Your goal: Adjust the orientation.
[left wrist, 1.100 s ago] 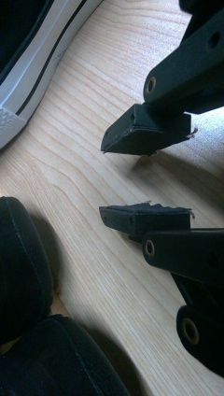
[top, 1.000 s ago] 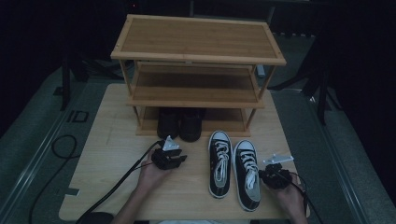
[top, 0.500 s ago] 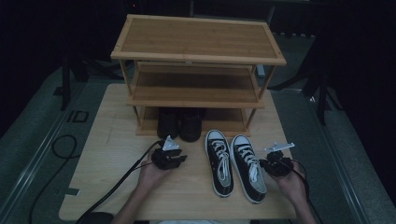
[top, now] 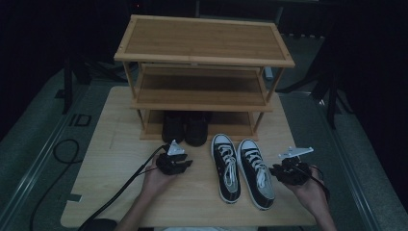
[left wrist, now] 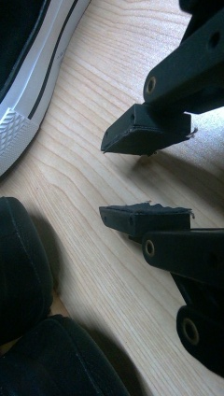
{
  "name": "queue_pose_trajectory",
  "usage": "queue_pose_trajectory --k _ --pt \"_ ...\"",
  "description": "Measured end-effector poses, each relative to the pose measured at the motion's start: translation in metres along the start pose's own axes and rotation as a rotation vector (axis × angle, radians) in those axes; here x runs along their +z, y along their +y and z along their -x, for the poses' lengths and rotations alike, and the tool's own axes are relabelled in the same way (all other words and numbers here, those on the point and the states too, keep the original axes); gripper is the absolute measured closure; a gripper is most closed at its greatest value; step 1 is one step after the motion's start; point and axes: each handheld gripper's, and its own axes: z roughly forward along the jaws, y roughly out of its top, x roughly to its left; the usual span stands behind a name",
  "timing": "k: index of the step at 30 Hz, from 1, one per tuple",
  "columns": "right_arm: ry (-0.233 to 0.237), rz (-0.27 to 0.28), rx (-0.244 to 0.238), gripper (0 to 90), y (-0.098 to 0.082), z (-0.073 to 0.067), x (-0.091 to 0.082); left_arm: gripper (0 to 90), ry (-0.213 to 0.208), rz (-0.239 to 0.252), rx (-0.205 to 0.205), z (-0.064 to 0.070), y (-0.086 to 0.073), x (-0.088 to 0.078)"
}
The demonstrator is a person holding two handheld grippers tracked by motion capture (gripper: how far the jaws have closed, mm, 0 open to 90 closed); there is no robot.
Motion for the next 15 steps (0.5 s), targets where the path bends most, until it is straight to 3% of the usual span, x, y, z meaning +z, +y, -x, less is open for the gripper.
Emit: queue_pose_trajectory --k 15 --pt "0.063 0.013 -0.014 61.1 0.002 -0.021 -0.017 62.8 -0.005 0.003 -0.007 0.0 0.0 0.0"
